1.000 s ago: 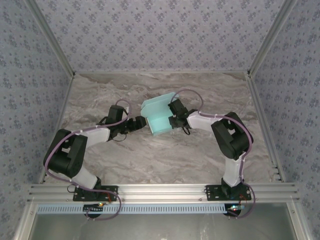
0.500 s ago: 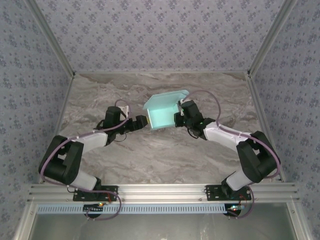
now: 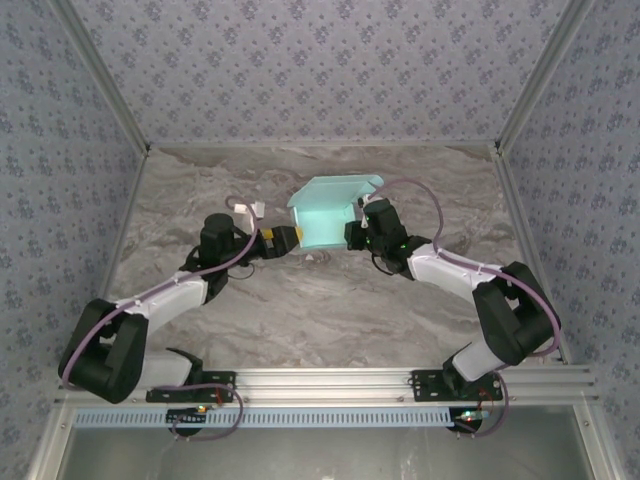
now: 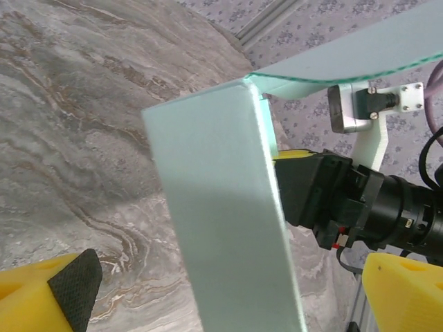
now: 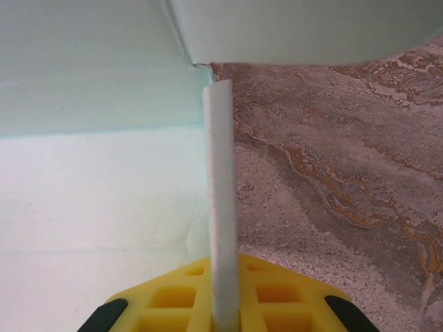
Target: Fold the paper box
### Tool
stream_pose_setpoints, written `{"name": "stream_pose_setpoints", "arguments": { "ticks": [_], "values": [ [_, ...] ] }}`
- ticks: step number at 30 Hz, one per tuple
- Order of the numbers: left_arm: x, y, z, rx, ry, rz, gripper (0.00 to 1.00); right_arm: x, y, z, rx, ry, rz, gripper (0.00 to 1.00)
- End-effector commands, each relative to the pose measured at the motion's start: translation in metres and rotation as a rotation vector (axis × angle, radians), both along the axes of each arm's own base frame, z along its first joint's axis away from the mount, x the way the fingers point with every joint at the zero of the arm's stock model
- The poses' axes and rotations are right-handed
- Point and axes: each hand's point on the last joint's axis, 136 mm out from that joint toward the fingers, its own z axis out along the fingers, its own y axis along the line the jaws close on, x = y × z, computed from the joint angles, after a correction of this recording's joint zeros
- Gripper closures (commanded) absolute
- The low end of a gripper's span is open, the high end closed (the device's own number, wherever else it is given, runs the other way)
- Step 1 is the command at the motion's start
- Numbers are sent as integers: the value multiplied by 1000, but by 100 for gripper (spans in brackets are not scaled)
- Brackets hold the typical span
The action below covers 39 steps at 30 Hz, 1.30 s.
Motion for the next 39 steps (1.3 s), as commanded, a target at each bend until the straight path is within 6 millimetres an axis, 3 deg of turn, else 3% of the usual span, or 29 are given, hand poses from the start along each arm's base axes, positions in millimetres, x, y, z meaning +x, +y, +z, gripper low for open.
{"name": "stream_pose_setpoints", "arguments": {
  "ticks": [1, 4, 18, 22, 25, 29, 33, 36, 39],
  "values": [
    [-2, -6, 10, -30, -28, -28, 2, 1, 6, 2, 34, 0, 0, 86],
    [1, -9, 7, -27, -19, -30, 4, 0, 8, 5, 43, -4, 8, 86],
    [3, -22, 24, -60, -85, -88, 45, -7, 31, 17, 105, -35, 80, 83],
    [4, -18, 17, -21, -72, -64, 56, -7, 24, 22, 97, -68, 89, 72],
    [2, -14, 14, 6, -67, -54, 62, -13, 15, 37, 129, -139, 133, 54],
    [3, -12, 18, 22, -75, -52, 62, -33, 10, 58, 208, -198, 263, 33],
    [5, -12, 28, 13, -90, -69, 62, -51, -12, 69, 305, -226, 322, 20],
    [2, -15, 40, -6, -94, -103, 62, -63, -23, 74, 377, -218, 397, 17],
    [-2, -16, 47, -10, -85, -123, 62, -61, -33, 75, 413, -187, 387, 21]
  ]
}}
